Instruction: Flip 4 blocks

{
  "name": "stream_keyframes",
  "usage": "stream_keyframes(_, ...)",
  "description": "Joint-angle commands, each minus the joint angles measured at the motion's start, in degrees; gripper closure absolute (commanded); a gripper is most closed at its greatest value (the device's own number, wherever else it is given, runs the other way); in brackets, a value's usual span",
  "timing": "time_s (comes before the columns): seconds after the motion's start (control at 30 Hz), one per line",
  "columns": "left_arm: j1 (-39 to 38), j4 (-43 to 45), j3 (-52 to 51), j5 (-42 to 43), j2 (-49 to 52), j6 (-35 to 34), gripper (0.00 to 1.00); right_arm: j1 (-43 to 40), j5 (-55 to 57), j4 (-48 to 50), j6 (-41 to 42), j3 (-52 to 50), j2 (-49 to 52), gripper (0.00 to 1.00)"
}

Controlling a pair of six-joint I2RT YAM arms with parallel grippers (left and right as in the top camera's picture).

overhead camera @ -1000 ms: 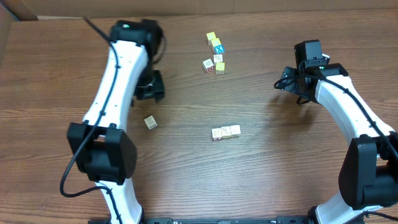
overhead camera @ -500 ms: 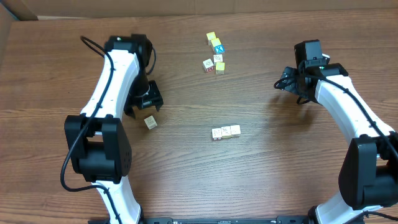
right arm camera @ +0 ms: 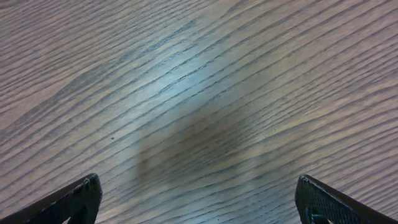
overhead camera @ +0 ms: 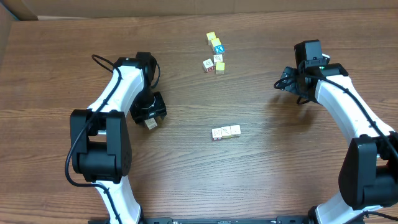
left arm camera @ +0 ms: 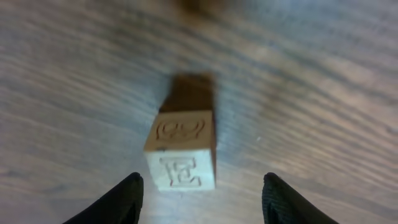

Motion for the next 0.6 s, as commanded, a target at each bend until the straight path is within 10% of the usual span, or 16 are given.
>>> stream_keyframes(0.0,-0.79,0.37,-0.5,-1.18,0.39,0.46,0.47,0.11,0.81,0.35,-0.35,0.9,-0.39,0.0)
stream_keyframes(0.57,-4.26,7.08,-5.68,1.86,0.39,1.55,0.78,0.11,0.81,0.35,-0.35,0.9,-0.39,0.0)
